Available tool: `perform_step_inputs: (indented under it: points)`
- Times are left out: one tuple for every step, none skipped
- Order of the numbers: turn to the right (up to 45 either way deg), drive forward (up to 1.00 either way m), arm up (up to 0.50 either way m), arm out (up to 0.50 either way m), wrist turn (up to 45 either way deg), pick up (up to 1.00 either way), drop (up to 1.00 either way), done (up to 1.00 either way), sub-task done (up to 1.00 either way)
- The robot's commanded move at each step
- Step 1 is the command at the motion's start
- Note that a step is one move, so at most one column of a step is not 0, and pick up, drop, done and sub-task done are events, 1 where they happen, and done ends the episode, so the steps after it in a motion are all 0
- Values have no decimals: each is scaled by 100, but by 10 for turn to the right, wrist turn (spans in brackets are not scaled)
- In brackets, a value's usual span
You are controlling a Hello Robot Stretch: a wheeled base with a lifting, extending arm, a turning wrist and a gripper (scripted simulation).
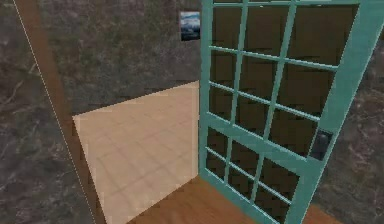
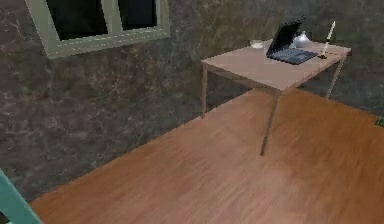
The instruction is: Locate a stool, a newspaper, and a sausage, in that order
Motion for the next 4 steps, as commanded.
perform_step_inputs:
  points:
    - [0,75,0,0,0,0,0,0,0]
    - [-420,0,0,0,0,0,0,0,0]
    - [0,75,0,0,0,0,0,0,0]
    - [450,0,0,0,0,0,0,0,0]
